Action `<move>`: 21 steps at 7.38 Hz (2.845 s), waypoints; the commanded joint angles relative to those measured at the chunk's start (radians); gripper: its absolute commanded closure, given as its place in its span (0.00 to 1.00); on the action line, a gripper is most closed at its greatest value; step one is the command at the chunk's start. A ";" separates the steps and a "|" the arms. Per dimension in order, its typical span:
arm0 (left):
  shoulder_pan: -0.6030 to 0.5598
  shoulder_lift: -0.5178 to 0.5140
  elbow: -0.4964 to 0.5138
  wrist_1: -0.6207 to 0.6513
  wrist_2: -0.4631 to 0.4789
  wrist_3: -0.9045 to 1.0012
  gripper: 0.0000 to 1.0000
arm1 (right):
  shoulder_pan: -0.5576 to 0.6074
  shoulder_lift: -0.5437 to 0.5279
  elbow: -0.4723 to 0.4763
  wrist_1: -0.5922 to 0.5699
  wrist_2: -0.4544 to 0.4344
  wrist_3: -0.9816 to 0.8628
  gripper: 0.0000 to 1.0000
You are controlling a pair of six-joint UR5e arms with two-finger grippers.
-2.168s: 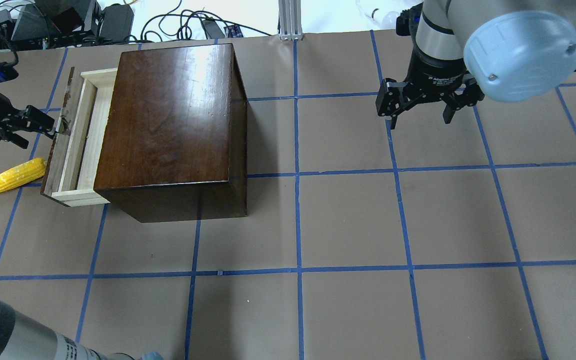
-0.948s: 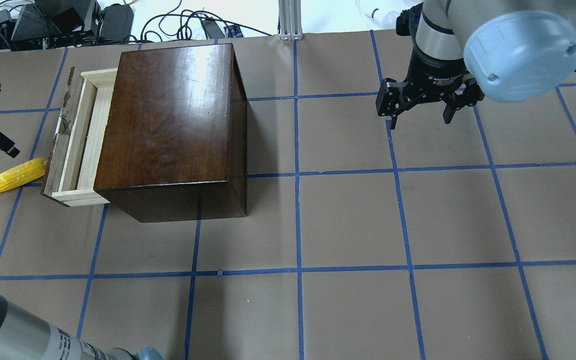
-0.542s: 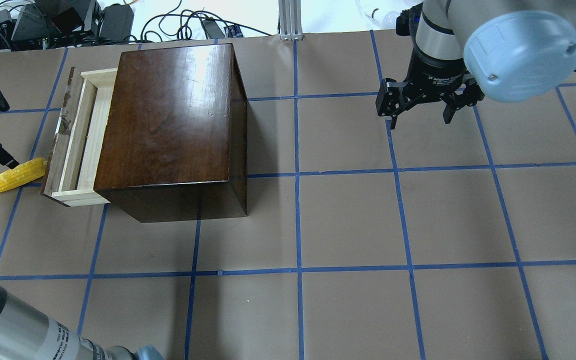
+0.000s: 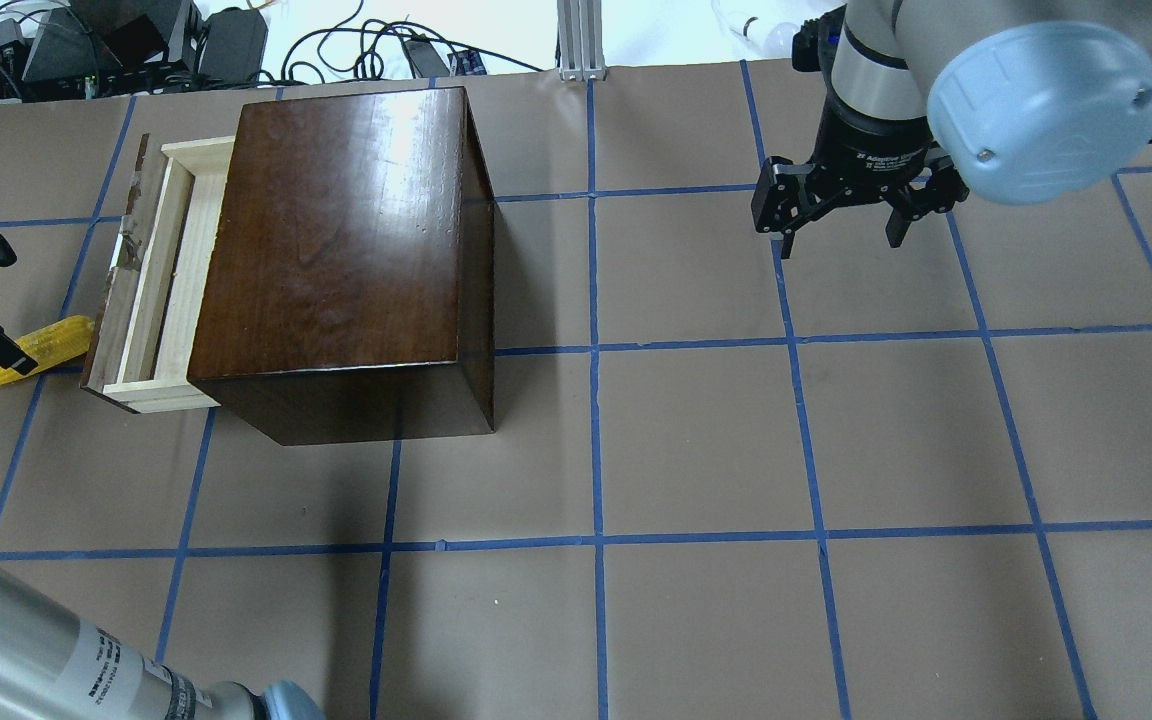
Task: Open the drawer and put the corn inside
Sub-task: 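Lower the left gripper onto the yellow corn cob and grasp it, then lift the corn cob with the left gripper and raise it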
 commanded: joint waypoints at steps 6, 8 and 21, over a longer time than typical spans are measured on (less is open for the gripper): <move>0.003 -0.037 0.000 0.022 -0.020 0.038 0.47 | 0.000 0.000 0.000 0.000 0.000 0.000 0.00; 0.003 -0.037 0.000 0.022 -0.020 0.038 0.89 | 0.000 0.000 0.000 0.000 0.000 0.000 0.00; -0.208 0.309 0.105 -0.215 -0.077 -0.501 1.00 | 0.000 0.000 0.000 0.000 0.002 0.000 0.00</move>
